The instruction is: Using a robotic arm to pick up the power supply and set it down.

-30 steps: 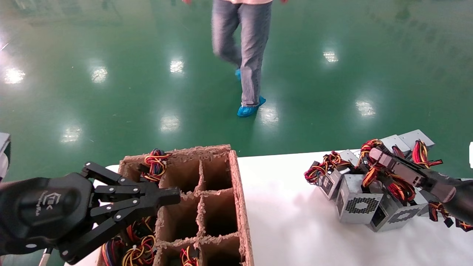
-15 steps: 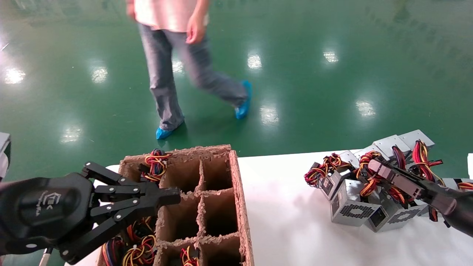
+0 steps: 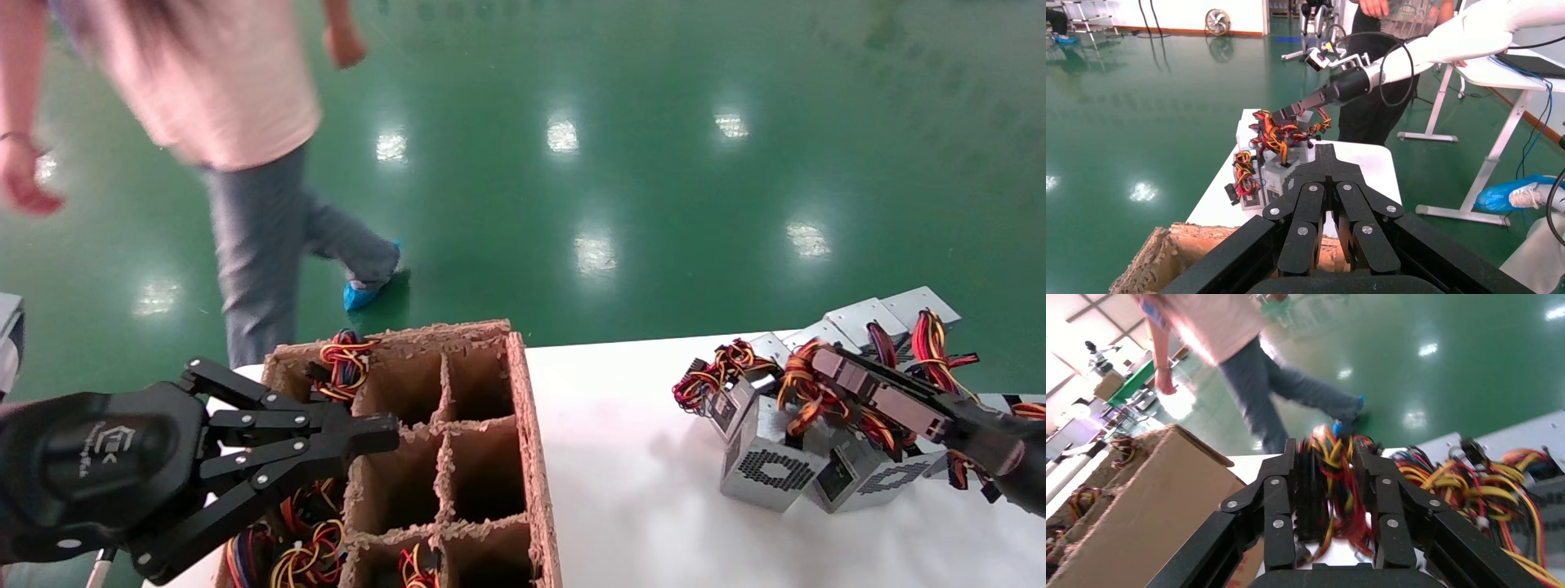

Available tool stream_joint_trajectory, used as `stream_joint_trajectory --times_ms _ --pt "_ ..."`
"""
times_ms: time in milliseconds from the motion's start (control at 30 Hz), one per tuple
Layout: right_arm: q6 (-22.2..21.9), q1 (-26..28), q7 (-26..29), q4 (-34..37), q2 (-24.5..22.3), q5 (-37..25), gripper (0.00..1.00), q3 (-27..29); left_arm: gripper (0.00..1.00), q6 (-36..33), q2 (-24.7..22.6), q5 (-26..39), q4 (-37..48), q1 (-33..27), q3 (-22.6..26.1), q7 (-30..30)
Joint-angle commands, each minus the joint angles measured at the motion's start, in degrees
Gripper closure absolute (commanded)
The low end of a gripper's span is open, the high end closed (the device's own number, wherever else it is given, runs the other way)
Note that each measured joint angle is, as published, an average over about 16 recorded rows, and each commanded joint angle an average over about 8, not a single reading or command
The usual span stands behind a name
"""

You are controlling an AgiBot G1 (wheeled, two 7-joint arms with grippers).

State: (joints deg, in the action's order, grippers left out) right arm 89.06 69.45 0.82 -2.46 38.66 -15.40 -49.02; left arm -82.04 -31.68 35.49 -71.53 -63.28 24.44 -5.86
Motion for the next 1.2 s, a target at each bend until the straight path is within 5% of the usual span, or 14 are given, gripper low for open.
stream_joint_trajectory --times_ms 33,600,1000,1200 --pt "0.4 0.1 -0.1 -0.4 -0.3 -0.1 0.00 0.0 1.00 0.0 0.0 0.0 0.0 0.0 0.0 0.0" --pt "1.4 0.9 -2.0 -6.6 -0.9 1.2 0.00 1.2 1.00 0.0 0.0 0.0 0.0 0.0 0.0 0.0" --pt "0.7 -0.7 -0.1 -17.9 -1.4 -3.5 0.00 6.8 1.00 0.0 0.0 0.0 0.0 0.0 0.0 0.0" --pt "0.2 -1.5 1.1 -24.4 -1.7 -6.3 0.00 10.0 0.29 0.0 0.0 0.0 0.0 0.0 0.0 0.0"
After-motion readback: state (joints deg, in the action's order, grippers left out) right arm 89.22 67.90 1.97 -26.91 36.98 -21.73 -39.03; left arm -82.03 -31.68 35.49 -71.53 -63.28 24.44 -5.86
